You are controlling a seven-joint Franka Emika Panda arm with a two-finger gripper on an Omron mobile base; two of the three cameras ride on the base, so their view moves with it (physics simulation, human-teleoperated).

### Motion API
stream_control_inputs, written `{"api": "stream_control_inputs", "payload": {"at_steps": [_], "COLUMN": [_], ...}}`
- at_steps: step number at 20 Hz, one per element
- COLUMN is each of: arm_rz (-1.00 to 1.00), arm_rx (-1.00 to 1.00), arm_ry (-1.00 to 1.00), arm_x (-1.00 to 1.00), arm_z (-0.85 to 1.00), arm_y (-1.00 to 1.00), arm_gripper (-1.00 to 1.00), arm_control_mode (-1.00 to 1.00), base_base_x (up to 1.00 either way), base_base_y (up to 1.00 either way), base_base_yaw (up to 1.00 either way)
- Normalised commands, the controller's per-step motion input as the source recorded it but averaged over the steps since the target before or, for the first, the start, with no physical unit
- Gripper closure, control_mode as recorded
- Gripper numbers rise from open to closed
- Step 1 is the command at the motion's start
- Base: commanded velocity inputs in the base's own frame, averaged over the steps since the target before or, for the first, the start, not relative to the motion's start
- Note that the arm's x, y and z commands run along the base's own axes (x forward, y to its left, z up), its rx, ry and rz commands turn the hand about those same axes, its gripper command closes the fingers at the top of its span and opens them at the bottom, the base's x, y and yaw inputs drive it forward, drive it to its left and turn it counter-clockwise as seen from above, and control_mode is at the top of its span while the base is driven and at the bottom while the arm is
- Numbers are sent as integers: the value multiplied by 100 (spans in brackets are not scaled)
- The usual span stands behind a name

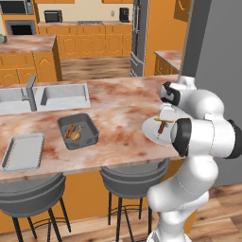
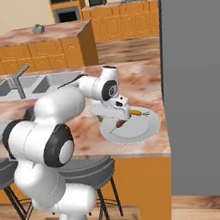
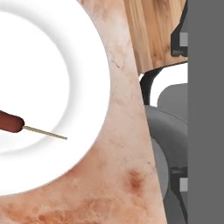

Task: Place one cooked food and one vegetable from the large plate to each tupperware container.

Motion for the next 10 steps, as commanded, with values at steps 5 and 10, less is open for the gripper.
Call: {"api": "stream_control_inputs", "payload": {"at_steps": [5,10], "arm_rz": [0,0], "arm_rx": [0,0], "arm_ry": [0,-1], "arm_x": [26,44], "arm_z": [-24,-7], "arm_y": [-29,1], "arm_gripper": [-100,-100], "arm_control_mode": [-100,-100], "base_base_x": [0,0], "base_base_y": [0,0], "base_base_yaw": [0,0]}}
